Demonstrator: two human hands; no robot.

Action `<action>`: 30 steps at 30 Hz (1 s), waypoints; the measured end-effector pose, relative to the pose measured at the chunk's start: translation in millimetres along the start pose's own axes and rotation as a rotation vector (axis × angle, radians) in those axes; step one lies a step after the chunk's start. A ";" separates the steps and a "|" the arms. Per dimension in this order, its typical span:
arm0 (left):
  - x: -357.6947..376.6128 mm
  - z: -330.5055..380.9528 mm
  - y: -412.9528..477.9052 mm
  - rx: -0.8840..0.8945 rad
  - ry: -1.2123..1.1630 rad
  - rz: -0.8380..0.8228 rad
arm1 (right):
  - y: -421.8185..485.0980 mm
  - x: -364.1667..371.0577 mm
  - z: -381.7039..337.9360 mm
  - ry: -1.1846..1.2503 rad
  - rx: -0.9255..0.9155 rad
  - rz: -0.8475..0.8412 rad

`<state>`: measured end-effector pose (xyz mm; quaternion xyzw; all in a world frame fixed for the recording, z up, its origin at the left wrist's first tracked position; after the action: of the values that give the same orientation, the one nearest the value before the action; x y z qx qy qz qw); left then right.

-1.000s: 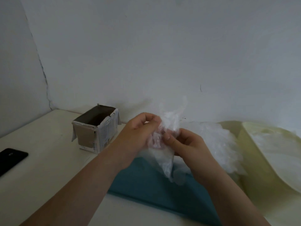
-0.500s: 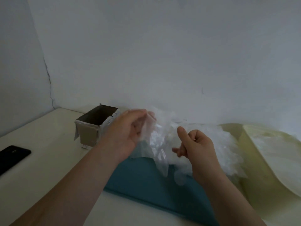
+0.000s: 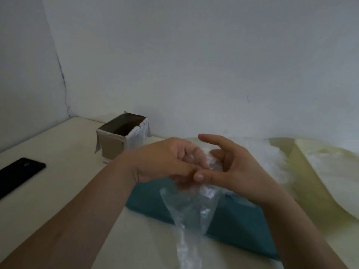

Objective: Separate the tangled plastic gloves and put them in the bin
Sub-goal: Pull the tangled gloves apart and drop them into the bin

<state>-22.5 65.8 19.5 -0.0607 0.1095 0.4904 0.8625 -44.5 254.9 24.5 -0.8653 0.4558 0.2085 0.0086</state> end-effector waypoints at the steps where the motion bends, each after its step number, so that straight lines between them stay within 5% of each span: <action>1: -3.0 -2.6 2.6 0.003 -0.032 0.086 | 1.3 -0.3 3.3 0.053 0.037 0.012; 5: -18.6 -16.0 11.7 -0.040 -0.065 0.530 | 4.5 -5.7 15.6 -0.004 0.201 0.085; 7: -27.8 -35.2 16.0 -0.121 0.236 0.673 | 3.0 -6.4 20.1 -0.081 0.235 0.059; 10: -30.3 -68.4 18.5 -0.405 0.785 0.480 | 2.6 -5.8 23.0 -0.212 0.216 0.019; 12: -29.0 -77.9 18.9 -0.458 0.887 0.432 | 4.1 -4.5 23.2 -0.262 0.191 0.007; 20: -33.8 -58.9 15.0 -0.333 0.750 0.500 | 2.8 -5.2 19.4 -0.416 0.100 -0.148; 26: -45.6 -4.6 -5.0 -0.051 0.595 0.705 | 1.5 -14.8 -0.4 -0.379 -0.151 0.083; 30: -36.8 1.2 -4.9 0.102 0.413 0.591 | -0.6 -16.4 0.2 -0.401 -0.130 0.119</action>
<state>-36.3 32.9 29.8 -0.0812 0.3182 0.6899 0.6451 -52.2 268.1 30.3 -0.7768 0.4808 0.4055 0.0307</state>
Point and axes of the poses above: each hand's wrist, its own y-axis towards the middle knuckle, its own x-axis out of the palm, z = x × y, the point moved 3 cm from there along y, towards the middle knuckle
